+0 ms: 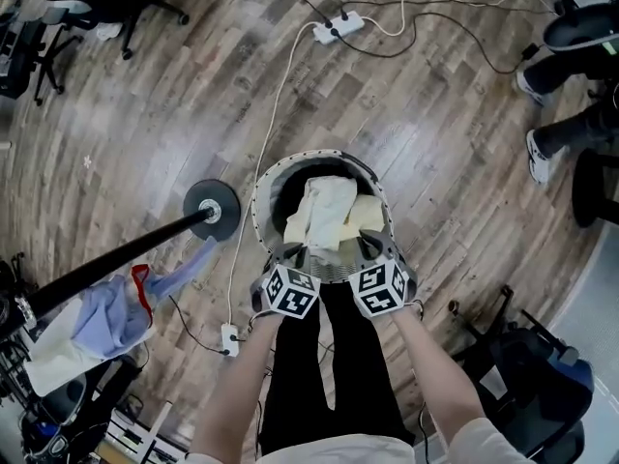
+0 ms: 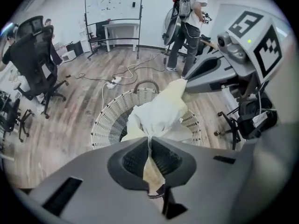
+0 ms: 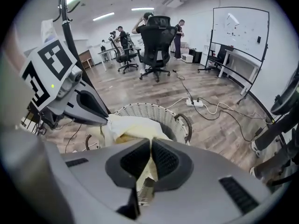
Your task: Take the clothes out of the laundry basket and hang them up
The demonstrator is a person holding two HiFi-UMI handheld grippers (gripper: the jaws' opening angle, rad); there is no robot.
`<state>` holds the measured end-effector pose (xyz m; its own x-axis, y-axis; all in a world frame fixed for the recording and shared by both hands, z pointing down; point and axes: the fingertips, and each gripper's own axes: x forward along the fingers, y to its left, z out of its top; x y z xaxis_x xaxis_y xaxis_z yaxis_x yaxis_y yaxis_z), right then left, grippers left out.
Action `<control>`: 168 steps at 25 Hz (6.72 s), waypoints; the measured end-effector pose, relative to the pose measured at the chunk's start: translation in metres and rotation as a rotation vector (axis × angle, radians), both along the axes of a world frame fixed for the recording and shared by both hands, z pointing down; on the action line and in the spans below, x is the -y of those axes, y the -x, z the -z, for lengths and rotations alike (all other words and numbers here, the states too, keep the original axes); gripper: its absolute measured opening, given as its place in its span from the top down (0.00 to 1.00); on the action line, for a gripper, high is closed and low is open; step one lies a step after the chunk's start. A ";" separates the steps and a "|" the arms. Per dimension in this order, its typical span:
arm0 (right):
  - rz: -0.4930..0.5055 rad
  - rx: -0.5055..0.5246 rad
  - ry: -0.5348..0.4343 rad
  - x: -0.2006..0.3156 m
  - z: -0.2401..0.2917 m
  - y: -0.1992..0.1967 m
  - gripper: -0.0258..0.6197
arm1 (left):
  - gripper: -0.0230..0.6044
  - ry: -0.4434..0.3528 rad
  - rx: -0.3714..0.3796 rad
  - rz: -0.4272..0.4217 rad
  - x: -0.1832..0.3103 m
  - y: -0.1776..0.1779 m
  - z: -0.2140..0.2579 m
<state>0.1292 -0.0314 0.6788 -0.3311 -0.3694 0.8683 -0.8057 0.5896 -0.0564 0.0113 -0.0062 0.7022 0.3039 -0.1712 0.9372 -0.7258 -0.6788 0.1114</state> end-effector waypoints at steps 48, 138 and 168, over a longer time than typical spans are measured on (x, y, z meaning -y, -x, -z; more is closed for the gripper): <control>0.199 0.273 -0.677 0.060 0.512 0.118 0.93 | 0.93 -0.448 -0.293 0.161 -0.008 0.112 0.312; 0.736 0.866 -0.701 -0.116 0.643 0.370 0.65 | 0.91 -0.859 -1.216 0.703 -0.028 0.333 0.739; 0.655 0.792 -1.201 -0.060 0.821 0.390 0.93 | 0.91 -0.913 -1.080 0.623 -0.039 0.363 0.759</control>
